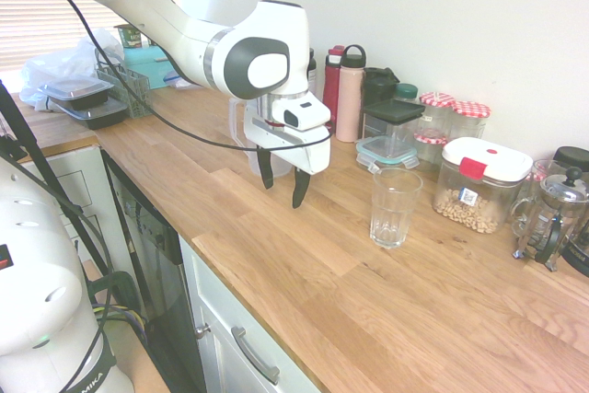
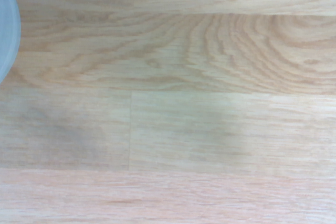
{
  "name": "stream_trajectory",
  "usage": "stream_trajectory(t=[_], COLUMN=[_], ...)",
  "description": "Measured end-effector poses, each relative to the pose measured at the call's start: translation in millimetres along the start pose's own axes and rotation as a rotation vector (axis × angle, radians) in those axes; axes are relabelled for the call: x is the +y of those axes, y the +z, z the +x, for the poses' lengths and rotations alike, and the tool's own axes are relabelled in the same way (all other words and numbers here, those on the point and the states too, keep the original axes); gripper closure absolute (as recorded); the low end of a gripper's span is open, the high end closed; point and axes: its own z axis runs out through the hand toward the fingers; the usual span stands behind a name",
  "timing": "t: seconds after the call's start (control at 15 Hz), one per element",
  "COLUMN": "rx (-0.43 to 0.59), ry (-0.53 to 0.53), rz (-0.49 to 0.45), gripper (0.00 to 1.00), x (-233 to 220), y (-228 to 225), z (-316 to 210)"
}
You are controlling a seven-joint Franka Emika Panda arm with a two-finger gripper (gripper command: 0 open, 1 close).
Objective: Pour me some water
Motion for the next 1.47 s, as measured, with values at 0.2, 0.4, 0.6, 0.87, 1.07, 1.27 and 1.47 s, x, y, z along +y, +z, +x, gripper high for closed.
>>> stream_trajectory(t=[0.2,0.4,0.6,0.87,1.07,1.27,1.47], rx=[0.004,0.032,0.058,0.107,0.168,0.191,0.203], ry=[0.032,0.109,0.115,0.134,0.180,0.230,0.274], rz=[-0.006,-0.024,-0.020,0.056,0.094,0.131,0.151], gripper=[0.00,0.00,0.00,0.00,0.00,0.00,0.00], x=[-1.5,-8.3,-12.8,-25.6,-49.3,-84.8,-119.8], y=[-0.3,-29.6,-81.6,-130.1,-136.0,-129.7,-113.3], z=[5.6,-7.9,-60.0,-148.2,-196.9,-213.3,-191.7])
